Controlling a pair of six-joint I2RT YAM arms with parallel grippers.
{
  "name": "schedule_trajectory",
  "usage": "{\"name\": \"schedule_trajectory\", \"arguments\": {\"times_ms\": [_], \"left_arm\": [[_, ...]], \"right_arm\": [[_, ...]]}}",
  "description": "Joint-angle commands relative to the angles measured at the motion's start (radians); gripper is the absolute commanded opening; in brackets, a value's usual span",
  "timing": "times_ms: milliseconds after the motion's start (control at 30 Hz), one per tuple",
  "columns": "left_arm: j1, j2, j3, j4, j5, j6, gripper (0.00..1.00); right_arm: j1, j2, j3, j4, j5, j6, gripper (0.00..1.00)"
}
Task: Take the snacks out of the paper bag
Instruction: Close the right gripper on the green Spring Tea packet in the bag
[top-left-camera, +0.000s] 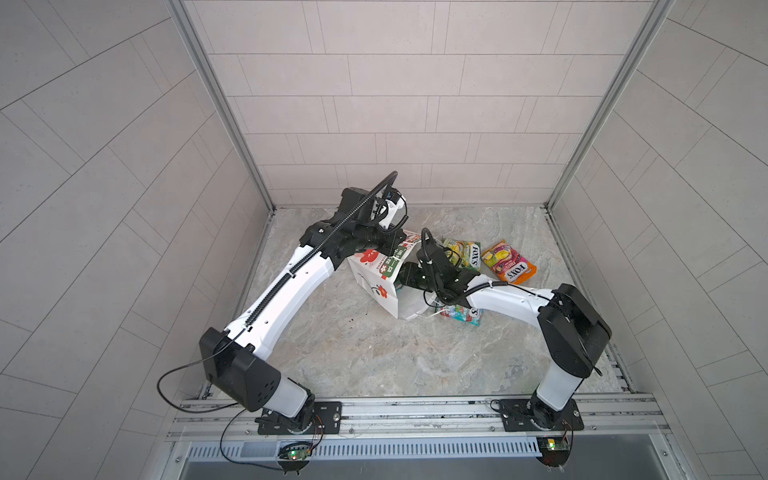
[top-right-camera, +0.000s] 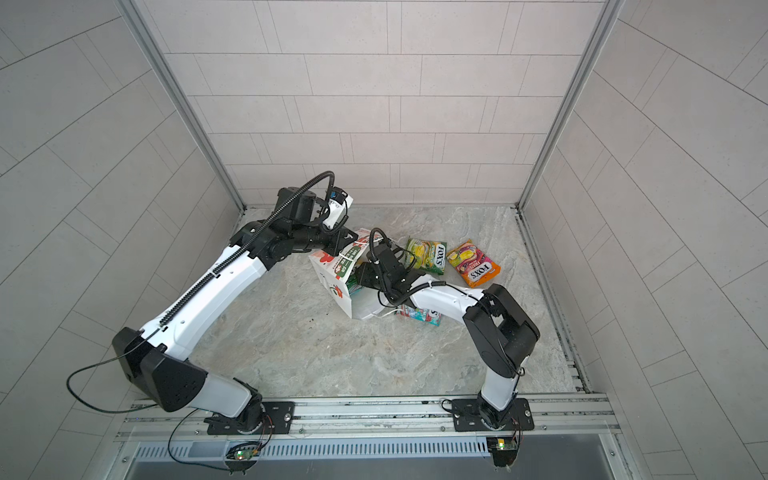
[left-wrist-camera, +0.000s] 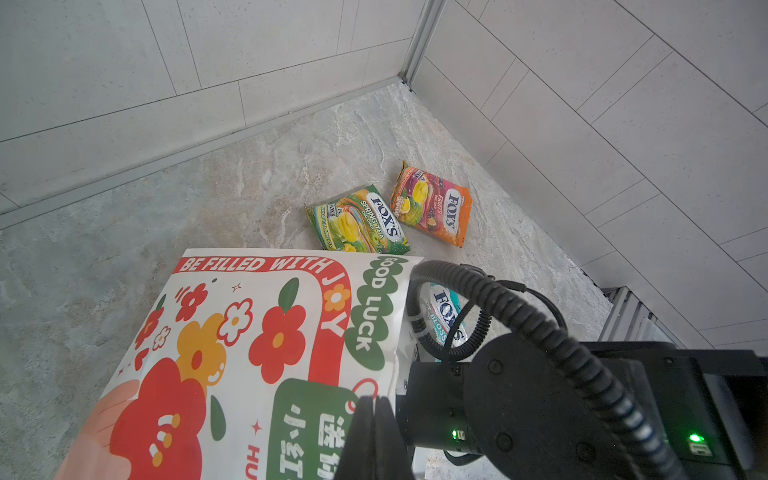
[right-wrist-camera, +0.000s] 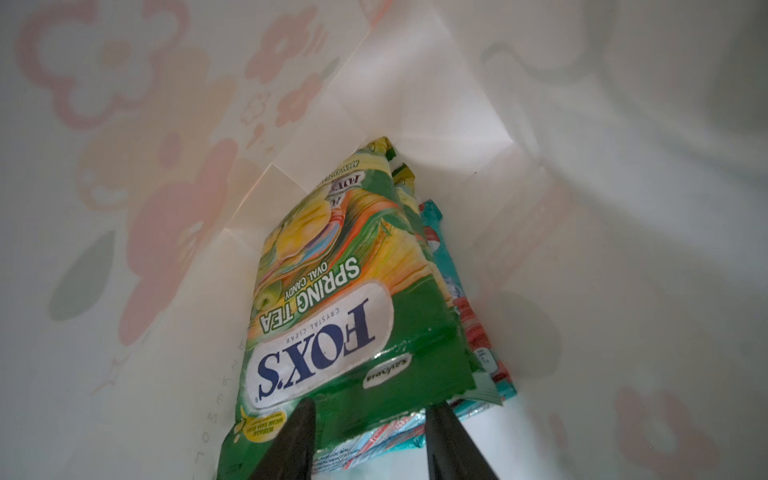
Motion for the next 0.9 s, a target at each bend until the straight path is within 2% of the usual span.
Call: {"name": "schedule_trajectory", "arguments": {"times_ms": [0,533,867], "left_arm": [[0.006,-0.006,-0.001,0.003,0.012,-0.008,0.0],[0.005,-0.001,-0.002,0.004,0.024,-0.016,0.0],[0.006,0.001,-0.002,0.004,0.027,-0.018,0.0]], "right_arm": [[-0.003,0.022,0.023,0.012,0.029,0.023,0.43],[-0.009,0.106,0.084,0.043,0.01,0.083,0.4],[-0.008,0.117,0.081,0.098,-0.024,0.132,0.33]]}}
